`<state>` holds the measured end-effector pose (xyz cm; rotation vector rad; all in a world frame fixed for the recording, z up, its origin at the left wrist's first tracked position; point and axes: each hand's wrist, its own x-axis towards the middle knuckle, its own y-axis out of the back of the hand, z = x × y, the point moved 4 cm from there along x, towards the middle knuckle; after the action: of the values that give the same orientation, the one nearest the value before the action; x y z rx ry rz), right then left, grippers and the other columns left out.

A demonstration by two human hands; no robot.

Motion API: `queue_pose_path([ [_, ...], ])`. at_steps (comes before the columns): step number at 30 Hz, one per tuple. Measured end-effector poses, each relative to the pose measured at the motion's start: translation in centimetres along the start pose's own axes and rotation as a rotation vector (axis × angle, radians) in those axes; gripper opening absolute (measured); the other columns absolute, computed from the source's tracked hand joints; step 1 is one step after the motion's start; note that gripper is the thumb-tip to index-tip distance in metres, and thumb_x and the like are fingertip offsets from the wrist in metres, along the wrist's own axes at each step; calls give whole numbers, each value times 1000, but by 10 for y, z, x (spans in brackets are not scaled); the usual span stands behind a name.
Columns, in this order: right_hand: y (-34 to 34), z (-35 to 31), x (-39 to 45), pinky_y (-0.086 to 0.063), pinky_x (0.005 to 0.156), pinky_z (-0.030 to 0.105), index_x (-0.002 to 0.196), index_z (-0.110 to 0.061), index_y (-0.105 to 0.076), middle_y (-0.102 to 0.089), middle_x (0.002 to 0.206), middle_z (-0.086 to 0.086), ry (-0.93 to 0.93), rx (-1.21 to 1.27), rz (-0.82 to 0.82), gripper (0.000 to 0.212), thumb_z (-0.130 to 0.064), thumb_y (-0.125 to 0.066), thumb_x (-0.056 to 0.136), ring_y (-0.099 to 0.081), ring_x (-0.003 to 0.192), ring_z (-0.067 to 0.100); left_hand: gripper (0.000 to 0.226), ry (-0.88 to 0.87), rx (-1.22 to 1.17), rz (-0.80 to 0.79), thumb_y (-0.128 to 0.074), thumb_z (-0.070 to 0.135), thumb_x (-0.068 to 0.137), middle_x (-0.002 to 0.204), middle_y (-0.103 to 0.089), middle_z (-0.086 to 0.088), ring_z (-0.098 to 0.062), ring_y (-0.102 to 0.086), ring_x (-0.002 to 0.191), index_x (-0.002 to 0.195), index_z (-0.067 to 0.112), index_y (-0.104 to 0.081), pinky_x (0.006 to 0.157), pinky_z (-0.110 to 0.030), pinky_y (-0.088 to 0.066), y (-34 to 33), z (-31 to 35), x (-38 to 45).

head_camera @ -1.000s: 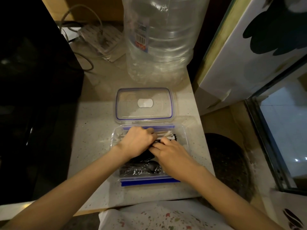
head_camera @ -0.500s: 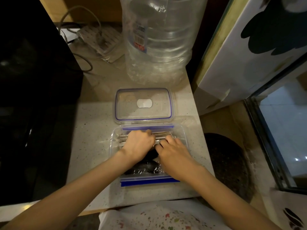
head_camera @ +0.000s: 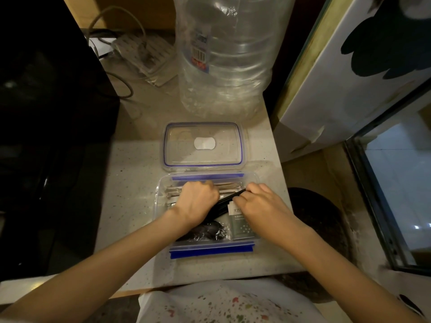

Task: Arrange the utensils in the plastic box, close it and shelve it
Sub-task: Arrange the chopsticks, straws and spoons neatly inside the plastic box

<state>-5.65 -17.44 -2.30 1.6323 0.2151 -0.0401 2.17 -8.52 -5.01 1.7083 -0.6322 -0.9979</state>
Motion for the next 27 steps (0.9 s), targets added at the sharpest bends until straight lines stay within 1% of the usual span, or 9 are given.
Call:
queue_pose_path([
  [2, -1, -2, -2, -51, 65, 30, 73, -9, -70, -68, 63, 3, 7, -32, -2, 25, -2, -80, 51, -60, 68, 21, 18, 29, -72, 42, -47, 5, 91, 109, -63, -11, -30, -65, 90, 106, 5, -57, 60, -33, -40, 2, -3, -4],
  [4, -5, -2, -2, -50, 68, 29, 75, -12, -70, -68, 66, 1, 9, -55, -26, 21, -7, -79, 56, -60, 70, 19, 8, 39, -151, 101, -66, 12, 80, 87, -69, -8, -28, -68, 69, 87, 9, -64, 49, -29, -42, 11, -7, -12],
  [5, -6, -2, -1, -50, 69, 29, 75, -13, -70, -68, 68, 1, 8, -63, -27, 18, -10, -78, 59, -60, 71, 19, 12, 39, -173, 149, -75, 17, 71, 76, -69, -6, -26, -67, 59, 77, 12, -66, 43, -28, -43, 14, -7, -15],
  [6, -5, -2, -1, -50, 70, 29, 74, -15, -69, -69, 68, 0, 0, -70, -29, 14, -15, -77, 63, -60, 72, 19, 15, 29, -207, 162, -76, 23, 71, 76, -68, -4, -25, -67, 60, 78, 13, -67, 44, -28, -45, 15, -5, -19],
  [8, -5, -3, 2, -48, 72, 31, 74, -15, -67, -69, 69, 1, -22, -84, -40, 10, -24, -71, 74, -59, 74, 20, 25, 50, -305, 97, -59, 35, 85, 100, -64, -4, -25, -65, 87, 100, 15, -63, 59, -31, -45, 7, 2, -24],
  [10, -3, -8, 5, -46, 75, 34, 79, -13, -66, -71, 73, 4, -56, -88, -48, 20, -32, -61, 84, -60, 78, 22, 31, 98, -352, 61, -54, 38, 87, 111, -59, -3, -23, -60, 99, 110, 16, -57, 67, -32, -44, -1, 6, -26],
  [13, -5, -12, 13, -35, 93, 37, 103, -9, -59, -69, 101, 9, -124, -94, -130, 41, -44, -40, 94, -55, 101, 25, 27, 142, -360, 73, -55, 34, 88, 112, -60, -3, -23, -59, 102, 109, 17, -57, 73, -33, -47, -3, 3, -26],
  [15, -10, -13, 17, -29, 97, 37, 110, -9, -55, -66, 110, 8, -155, -121, -172, 46, -47, -36, 94, -51, 109, 24, 25, 149, -366, 72, -55, 32, 87, 112, -61, -3, -22, -58, 103, 108, 18, -58, 73, -34, -48, -2, 2, -26],
  [27, -16, -16, 20, -26, 97, 36, 105, -9, -56, -64, 112, 8, -207, -160, -227, 35, -38, -43, 92, -46, 109, 23, 18, 149, -308, 45, -50, 16, 88, 110, -62, -7, -26, -60, 100, 101, 11, -61, 71, -35, -49, -2, 5, -21],
])
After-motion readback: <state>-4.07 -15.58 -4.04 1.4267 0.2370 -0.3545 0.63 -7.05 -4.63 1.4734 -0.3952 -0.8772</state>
